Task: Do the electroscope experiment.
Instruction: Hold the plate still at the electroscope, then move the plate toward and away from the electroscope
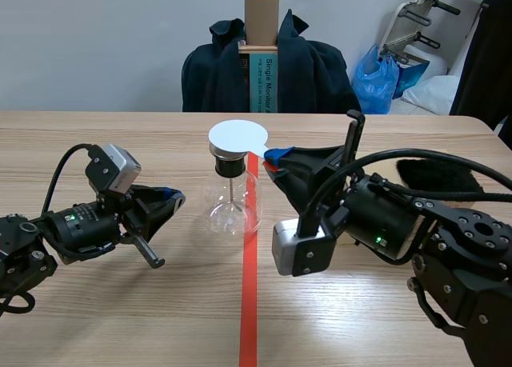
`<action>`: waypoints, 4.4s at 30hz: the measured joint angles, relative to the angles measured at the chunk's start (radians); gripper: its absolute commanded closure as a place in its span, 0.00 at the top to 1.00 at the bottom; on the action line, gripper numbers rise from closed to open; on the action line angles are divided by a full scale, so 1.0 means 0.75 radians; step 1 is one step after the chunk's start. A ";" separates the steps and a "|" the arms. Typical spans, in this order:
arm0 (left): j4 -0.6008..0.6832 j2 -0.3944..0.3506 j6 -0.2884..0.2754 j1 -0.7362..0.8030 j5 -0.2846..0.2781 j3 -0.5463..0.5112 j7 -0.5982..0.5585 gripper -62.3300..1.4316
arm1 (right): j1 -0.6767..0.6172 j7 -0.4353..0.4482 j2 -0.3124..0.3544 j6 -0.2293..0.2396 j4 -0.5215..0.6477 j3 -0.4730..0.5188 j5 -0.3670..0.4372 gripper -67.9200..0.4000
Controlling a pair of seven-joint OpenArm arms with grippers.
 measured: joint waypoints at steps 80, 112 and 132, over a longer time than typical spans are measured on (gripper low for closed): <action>0.000 0.000 0.000 0.000 0.000 0.000 0.000 0.07 | 0.000 -0.278 0.000 0.002 0.000 0.000 0.001 0.02; 0.000 0.001 0.000 0.000 0.000 0.000 0.000 0.07 | -0.001 -0.113 0.000 0.002 0.000 0.000 0.000 0.02; 0.000 0.001 0.000 0.000 0.000 0.000 0.000 0.07 | -0.004 -0.672 0.000 0.002 0.000 0.000 0.001 0.02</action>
